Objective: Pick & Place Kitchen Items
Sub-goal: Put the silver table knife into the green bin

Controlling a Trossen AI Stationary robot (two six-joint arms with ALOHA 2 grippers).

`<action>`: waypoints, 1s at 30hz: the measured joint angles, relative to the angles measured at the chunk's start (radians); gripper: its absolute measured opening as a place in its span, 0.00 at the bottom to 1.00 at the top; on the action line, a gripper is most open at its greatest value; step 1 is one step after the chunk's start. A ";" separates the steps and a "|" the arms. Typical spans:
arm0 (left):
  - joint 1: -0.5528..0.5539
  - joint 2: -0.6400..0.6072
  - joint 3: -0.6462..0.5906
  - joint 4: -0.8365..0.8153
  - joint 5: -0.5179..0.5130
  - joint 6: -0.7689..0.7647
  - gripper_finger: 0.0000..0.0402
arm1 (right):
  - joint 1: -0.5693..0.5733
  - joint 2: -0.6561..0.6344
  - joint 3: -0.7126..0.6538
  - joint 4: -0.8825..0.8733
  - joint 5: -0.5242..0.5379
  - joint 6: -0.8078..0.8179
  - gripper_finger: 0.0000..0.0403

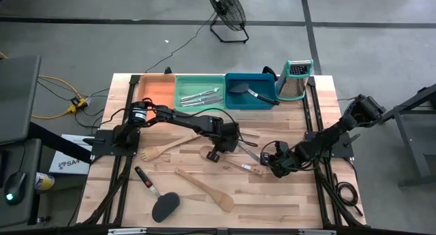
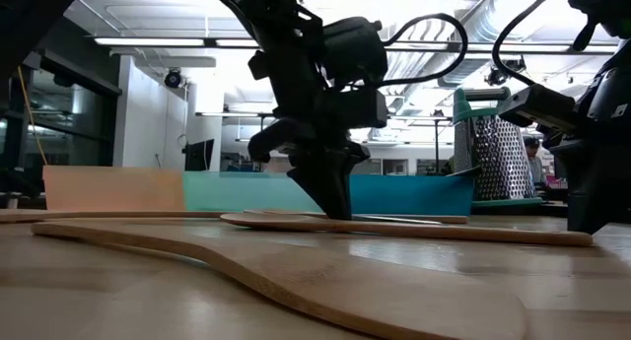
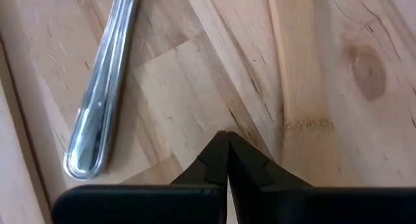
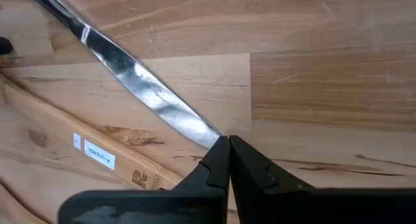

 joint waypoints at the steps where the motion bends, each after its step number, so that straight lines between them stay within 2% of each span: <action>1: 0.000 0.000 0.005 -0.007 -0.001 -0.006 0.00 | 0.000 0.000 0.000 0.000 0.000 0.000 0.01; 7: 0.000 0.005 0.074 -0.061 -0.017 -0.029 0.00 | 0.000 0.000 0.000 -0.001 0.000 -0.002 0.01; 12: -0.004 0.009 0.153 -0.101 -0.121 -0.060 0.00 | 0.000 0.000 0.000 -0.004 -0.003 -0.002 0.01; 18: -0.002 0.011 0.173 -0.063 -0.144 0.045 0.05 | 0.000 0.000 0.000 -0.004 -0.006 -0.002 0.01; 22: 0.000 0.011 0.176 -0.052 -0.151 0.110 0.17 | 0.000 0.000 0.000 -0.004 -0.007 -0.002 0.01; 30: 0.000 0.011 0.178 -0.036 -0.217 0.124 0.52 | 0.000 0.000 0.000 -0.011 -0.016 -0.002 0.01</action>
